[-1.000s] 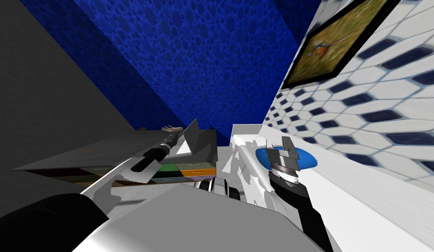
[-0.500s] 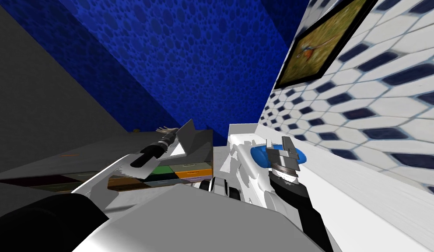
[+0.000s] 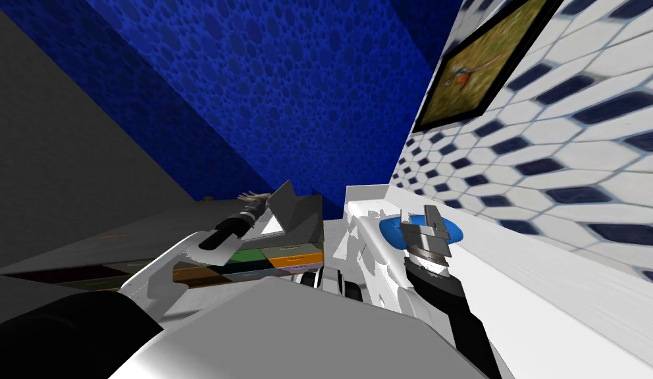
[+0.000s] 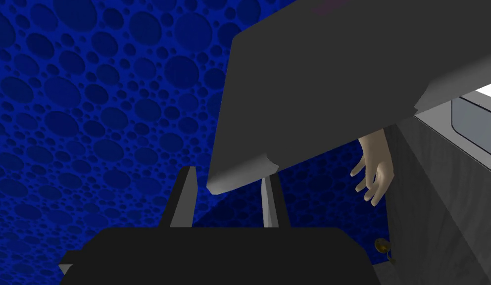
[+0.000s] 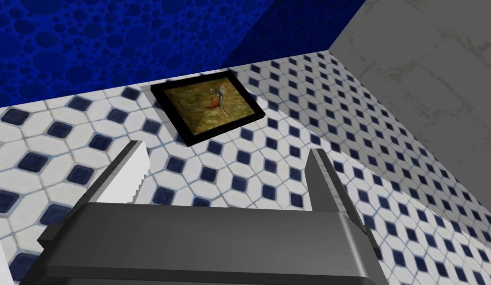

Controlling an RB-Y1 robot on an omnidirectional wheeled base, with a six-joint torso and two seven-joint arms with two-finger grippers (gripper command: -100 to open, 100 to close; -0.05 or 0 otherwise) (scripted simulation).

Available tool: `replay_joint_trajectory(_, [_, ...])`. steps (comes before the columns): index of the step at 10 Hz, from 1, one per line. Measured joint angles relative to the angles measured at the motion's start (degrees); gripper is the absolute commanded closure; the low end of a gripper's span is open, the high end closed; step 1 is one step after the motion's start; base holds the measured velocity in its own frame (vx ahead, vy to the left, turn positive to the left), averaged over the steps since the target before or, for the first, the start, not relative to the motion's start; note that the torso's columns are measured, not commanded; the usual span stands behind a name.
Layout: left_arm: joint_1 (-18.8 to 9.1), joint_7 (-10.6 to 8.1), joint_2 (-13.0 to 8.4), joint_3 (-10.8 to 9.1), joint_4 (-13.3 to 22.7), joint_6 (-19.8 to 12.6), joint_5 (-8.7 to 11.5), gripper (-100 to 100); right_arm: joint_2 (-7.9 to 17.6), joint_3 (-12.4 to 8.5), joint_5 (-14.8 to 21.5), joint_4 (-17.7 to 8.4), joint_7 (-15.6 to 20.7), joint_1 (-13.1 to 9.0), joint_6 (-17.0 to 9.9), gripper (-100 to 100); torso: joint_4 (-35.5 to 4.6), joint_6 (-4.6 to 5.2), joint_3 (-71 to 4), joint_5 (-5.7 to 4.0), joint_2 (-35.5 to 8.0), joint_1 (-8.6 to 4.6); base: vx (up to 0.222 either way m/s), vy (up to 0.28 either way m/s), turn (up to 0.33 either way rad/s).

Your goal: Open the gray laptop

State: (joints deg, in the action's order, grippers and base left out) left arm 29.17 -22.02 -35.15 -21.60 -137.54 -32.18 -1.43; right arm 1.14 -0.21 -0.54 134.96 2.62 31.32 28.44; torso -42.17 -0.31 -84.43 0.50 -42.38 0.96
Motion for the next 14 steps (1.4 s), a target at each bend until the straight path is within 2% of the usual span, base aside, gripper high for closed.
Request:
replay_joint_trajectory(2, [-1.7,-1.88,1.5,0.09,1.8,1.5,1.9,100,0.0,0.0,0.0,0.0,0.0,0.0,0.0,0,0.1,0.02,-0.2,-0.02,0.3,-0.22,-0.062,0.137,0.039])
replay_joint_trajectory(4, [-3.3,-3.43,4.1,0.56,3.3,2.4,3.1,100,0.0,0.0,0.0,0.0,0.0,0.0,0.0,0,0.1,0.31,-0.2,-0.19,0.3,-0.7,-0.065,0.111,0.037])
replay_joint_trajectory(6, [-3.7,-3.76,5.1,0.7,4.4,3.3,3.3,100,0.0,0.0,0.0,0.0,0.0,0.0,0.0,0,0.0,0.48,-0.3,-0.54,0.4,-1.34,-0.032,0.076,0.034])
replay_joint_trajectory(8, [-4.9,-4.5,7.1,1.31,7.2,5.6,4.6,100,0.0,0.0,0.0,0.0,0.0,0.0,0.0,0,0.0,0.51,-0.2,-0.46,0.3,-1.07,-0.051,0.112,0.008])
replay_joint_trajectory(12, [-7.6,-5.76,12.4,3.32,14.4,12.5,6.7,100,0.0,0.0,0.0,0.0,0.0,0.0,0.0,0,0.1,0.49,-0.3,-0.32,0.4,-0.97,-0.058,0.105,0.022])
replay_joint_trajectory(14, [-8.6,-6.47,15.0,4.38,17.2,14.8,7.9,100,0.0,0.0,0.0,0.0,0.0,0.0,0.0,0,0.0,0.46,-0.3,-0.44,0.4,-0.98,-0.049,0.097,0.012])
